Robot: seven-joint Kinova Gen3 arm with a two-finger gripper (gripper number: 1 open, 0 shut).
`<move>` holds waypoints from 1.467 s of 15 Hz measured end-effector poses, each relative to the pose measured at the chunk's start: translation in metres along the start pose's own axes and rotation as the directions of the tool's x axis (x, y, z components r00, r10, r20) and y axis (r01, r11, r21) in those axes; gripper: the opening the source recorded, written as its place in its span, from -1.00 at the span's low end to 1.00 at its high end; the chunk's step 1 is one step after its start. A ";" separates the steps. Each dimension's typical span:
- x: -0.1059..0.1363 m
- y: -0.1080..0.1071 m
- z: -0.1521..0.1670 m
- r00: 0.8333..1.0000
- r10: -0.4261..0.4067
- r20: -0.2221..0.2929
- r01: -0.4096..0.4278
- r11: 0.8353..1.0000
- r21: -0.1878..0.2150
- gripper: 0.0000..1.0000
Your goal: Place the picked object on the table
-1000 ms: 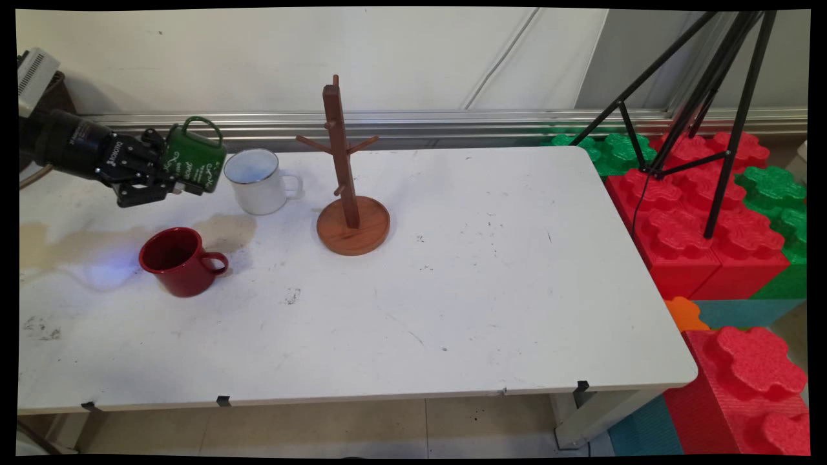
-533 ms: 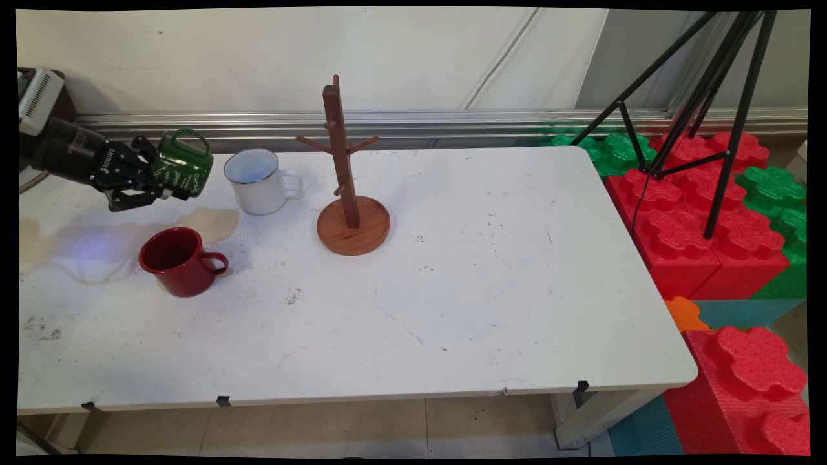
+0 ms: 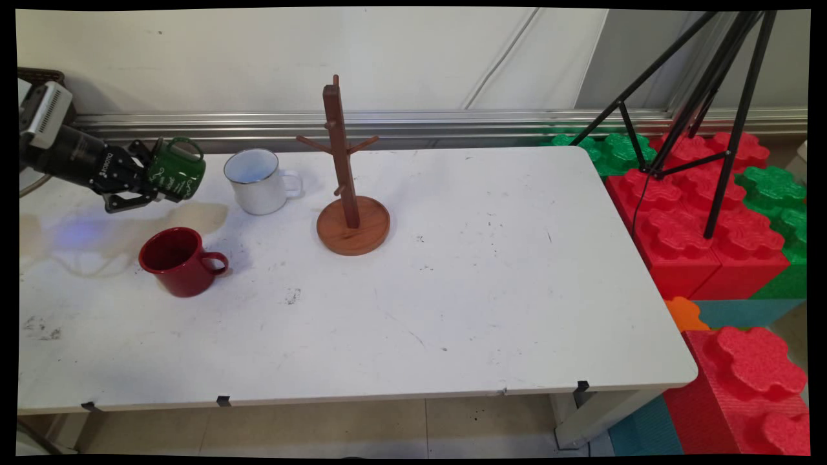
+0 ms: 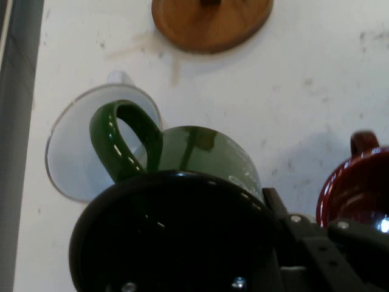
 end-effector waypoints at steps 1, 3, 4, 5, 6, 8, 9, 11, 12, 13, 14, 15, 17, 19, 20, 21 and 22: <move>-0.003 -0.001 0.001 1.000 0.014 0.015 -0.014 1.000 -0.002 -1.00; -0.008 -0.003 0.003 0.999 0.038 0.037 -0.037 0.999 -0.009 -1.00; -0.012 -0.003 0.005 0.997 0.058 0.053 -0.057 0.998 -0.018 -1.00; -0.014 -0.004 0.007 0.995 0.073 0.064 -0.072 0.997 -0.027 -1.00; -0.016 -0.004 0.010 0.993 0.088 0.073 -0.085 0.996 -0.035 -1.00; -0.021 -0.003 0.015 0.989 0.113 0.094 -0.109 0.993 -0.054 -1.00; -0.023 -0.003 0.018 0.987 0.123 0.103 -0.117 0.991 -0.062 -1.00; -0.025 -0.004 0.023 0.984 0.136 0.116 -0.129 0.989 -0.071 -1.00; -0.027 -0.004 0.027 0.982 0.143 0.125 -0.135 0.988 -0.075 -1.00; -0.028 -0.005 0.030 0.980 0.150 0.134 -0.141 0.987 -0.079 -1.00; -0.030 -0.006 0.033 0.977 0.158 0.142 -0.148 0.986 -0.083 -1.00; -0.031 -0.007 0.036 0.974 0.167 0.152 -0.155 0.984 -0.087 -1.00; -0.035 -0.008 0.042 0.969 0.183 0.169 -0.169 0.981 -0.097 -1.00; -0.037 -0.008 0.048 0.964 0.196 0.182 -0.179 0.978 -0.107 -1.00; -0.038 -0.009 0.050 0.962 0.202 0.186 -0.184 0.977 -0.111 -1.00; -0.039 -0.009 0.053 0.959 0.208 0.190 -0.189 0.975 -0.116 -1.00; -0.040 -0.009 0.055 0.957 0.215 0.195 -0.194 0.974 -0.121 -1.00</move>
